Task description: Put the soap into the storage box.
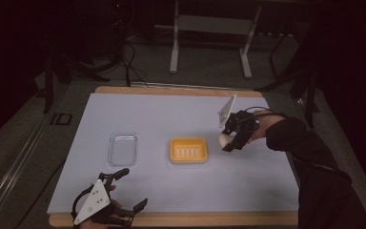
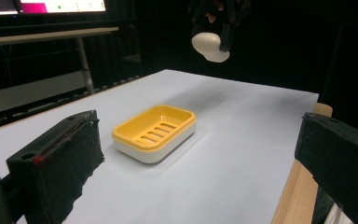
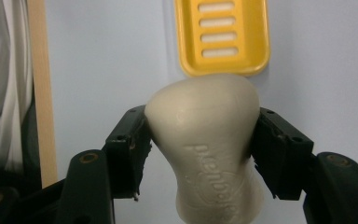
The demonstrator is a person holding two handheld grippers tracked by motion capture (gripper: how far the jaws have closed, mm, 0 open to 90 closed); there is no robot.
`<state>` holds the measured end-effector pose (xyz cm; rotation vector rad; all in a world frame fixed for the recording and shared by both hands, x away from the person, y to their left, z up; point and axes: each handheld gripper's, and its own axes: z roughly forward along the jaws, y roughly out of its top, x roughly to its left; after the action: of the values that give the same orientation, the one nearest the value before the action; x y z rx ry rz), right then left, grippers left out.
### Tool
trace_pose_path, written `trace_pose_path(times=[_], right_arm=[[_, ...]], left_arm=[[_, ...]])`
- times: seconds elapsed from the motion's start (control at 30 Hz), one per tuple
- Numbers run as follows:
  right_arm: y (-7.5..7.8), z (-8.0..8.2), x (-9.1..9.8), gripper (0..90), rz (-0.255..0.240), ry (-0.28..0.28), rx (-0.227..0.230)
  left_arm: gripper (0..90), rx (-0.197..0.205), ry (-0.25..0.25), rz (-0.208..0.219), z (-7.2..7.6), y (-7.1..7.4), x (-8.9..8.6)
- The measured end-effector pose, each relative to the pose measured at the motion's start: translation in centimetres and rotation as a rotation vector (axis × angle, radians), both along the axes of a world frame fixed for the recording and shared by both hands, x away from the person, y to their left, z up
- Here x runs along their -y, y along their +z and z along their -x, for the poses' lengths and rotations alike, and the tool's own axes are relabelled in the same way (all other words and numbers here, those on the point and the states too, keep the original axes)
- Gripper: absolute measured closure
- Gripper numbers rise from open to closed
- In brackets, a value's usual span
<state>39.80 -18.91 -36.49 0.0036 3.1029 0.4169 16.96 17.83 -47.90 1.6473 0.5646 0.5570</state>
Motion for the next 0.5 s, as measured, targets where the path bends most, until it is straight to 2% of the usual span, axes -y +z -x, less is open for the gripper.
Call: trace_pose_path(times=[0.23, 0.5], right_arm=[[1.1, -0.1, -1.7, 39.9, 0.005, 0.001, 0.024], [1.4, -0.2, -3.5, 39.9, -0.011, 0.007, 0.035]], left_arm=[[0.7, 0.001, -0.007, -0.001, -0.1, 0.0, 0.1], [0.8, 0.005, -0.024, 0.002, -0.1, 0.0, 0.3]])
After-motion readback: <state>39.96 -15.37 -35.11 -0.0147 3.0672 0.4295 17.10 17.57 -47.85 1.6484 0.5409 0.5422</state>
